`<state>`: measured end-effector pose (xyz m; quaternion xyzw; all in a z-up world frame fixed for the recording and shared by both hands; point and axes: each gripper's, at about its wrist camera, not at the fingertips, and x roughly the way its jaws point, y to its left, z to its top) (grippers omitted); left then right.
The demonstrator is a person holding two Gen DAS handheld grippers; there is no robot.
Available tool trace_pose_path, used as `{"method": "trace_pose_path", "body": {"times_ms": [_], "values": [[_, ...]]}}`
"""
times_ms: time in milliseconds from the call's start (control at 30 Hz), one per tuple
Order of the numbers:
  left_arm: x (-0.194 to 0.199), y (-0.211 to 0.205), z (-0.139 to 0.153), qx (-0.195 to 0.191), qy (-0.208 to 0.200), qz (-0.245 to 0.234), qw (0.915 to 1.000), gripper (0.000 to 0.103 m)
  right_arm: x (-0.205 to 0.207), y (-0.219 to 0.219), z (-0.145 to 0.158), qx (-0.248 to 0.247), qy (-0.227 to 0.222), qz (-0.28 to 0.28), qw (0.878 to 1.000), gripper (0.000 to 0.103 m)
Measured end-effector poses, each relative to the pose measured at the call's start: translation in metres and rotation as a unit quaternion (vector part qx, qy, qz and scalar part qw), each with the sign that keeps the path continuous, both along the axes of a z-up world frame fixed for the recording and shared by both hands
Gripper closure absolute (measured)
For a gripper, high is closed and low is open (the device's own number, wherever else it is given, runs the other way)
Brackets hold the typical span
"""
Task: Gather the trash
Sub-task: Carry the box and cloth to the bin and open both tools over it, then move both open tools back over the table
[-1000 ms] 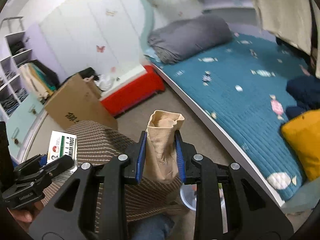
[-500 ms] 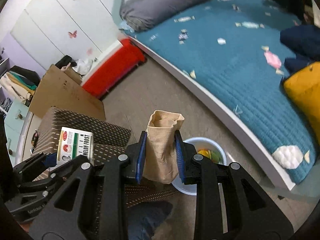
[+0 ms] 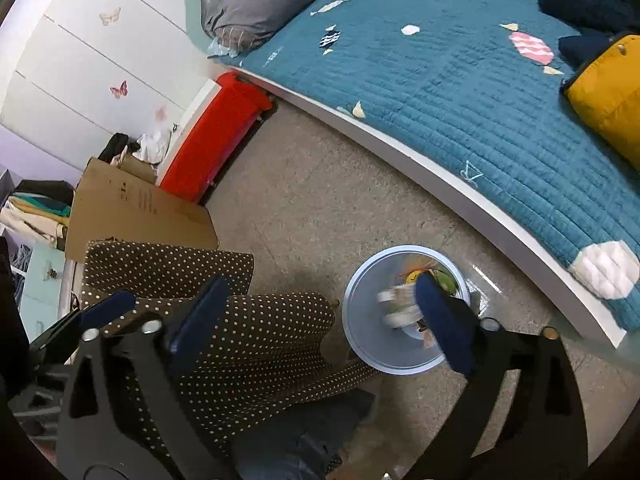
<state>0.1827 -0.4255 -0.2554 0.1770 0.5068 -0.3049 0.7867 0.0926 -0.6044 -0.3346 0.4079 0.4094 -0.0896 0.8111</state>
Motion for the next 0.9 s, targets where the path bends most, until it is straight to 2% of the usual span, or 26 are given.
{"method": "trace_pose_path", "body": {"times_ms": [200, 400, 600, 900], "values": [[-0.011, 0.017, 0.031, -0.031, -0.034, 0.010, 0.9989, 0.014, -0.012, 0.007, 0.031, -0.031, -0.012, -0.028, 0.999, 0.006], [-0.020, 0.051, 0.071, -0.067, -0.066, 0.026, 0.9952, 0.013, -0.022, 0.025, 0.082, -0.070, -0.043, -0.031, 0.996, 0.006], [-0.028, 0.100, 0.113, -0.105, -0.098, 0.047, 0.9885, 0.012, -0.024, 0.056, 0.138, -0.107, -0.081, -0.013, 0.991, 0.006], [-0.033, 0.183, 0.152, -0.148, -0.132, 0.081, 0.9768, 0.011, -0.011, 0.127, 0.205, -0.154, -0.122, 0.037, 0.980, 0.006]]}}
